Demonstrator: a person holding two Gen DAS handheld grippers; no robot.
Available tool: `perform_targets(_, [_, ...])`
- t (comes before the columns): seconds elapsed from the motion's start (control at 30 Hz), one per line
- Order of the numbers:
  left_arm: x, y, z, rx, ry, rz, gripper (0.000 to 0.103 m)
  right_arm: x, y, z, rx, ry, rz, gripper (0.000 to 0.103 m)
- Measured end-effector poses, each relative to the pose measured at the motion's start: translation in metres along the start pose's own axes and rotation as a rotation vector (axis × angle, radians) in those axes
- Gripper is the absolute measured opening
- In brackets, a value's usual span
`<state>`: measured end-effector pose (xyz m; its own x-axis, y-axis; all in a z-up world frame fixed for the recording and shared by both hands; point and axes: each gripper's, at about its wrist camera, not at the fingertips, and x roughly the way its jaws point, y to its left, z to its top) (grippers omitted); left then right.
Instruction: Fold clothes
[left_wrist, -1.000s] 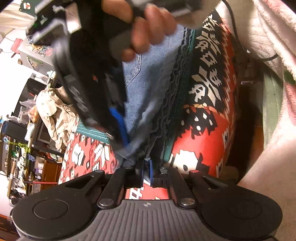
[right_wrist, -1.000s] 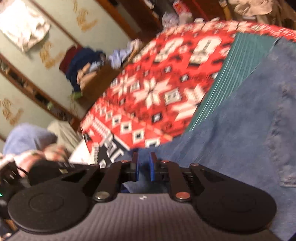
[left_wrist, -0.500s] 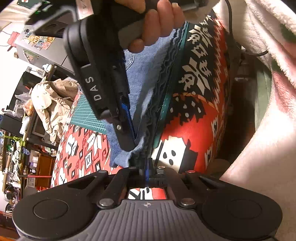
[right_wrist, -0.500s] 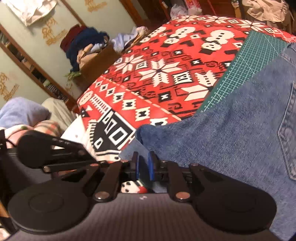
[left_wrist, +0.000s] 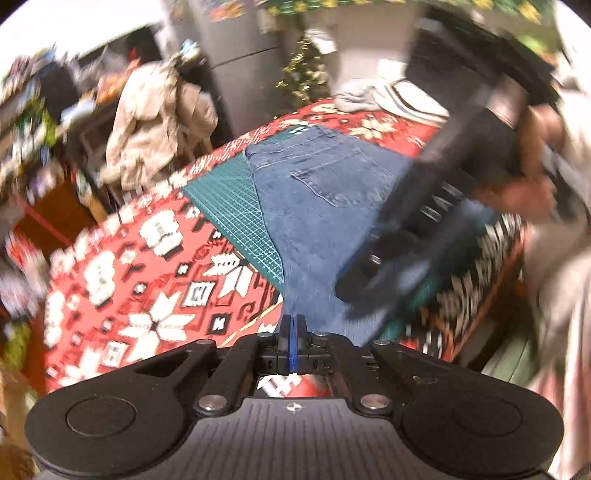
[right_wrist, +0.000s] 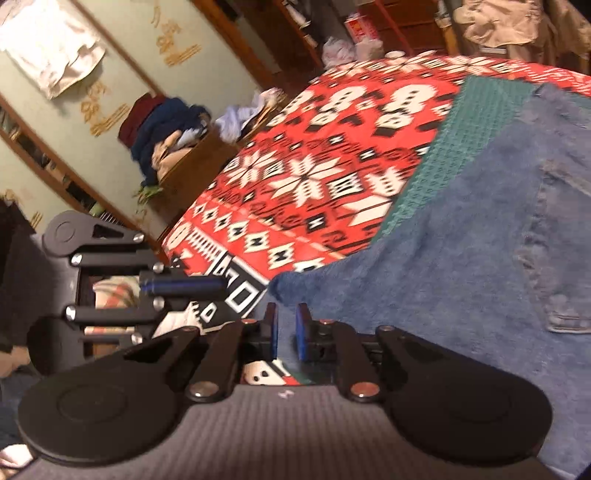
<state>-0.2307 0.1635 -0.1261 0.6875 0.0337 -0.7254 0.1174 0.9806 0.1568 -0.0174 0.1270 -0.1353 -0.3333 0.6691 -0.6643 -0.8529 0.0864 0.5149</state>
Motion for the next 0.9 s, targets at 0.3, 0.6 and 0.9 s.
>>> perform_targets(0.3, [0.038,0.031,-0.022,-0.278,0.129,-0.100,0.000,0.000,-0.023,-0.020,0.040,0.039,-0.082,0.011])
perform_targets(0.6, [0.013,0.030,-0.015,-0.306,0.062,-0.087,0.000,-0.057,-0.035,-0.053,0.057,-0.028,-0.151,0.013])
perform_targets(0.9, [0.047,-0.004,0.024,-0.225,0.048,-0.247,0.001,-0.112,-0.073,-0.096,0.163,-0.045,-0.329,0.013])
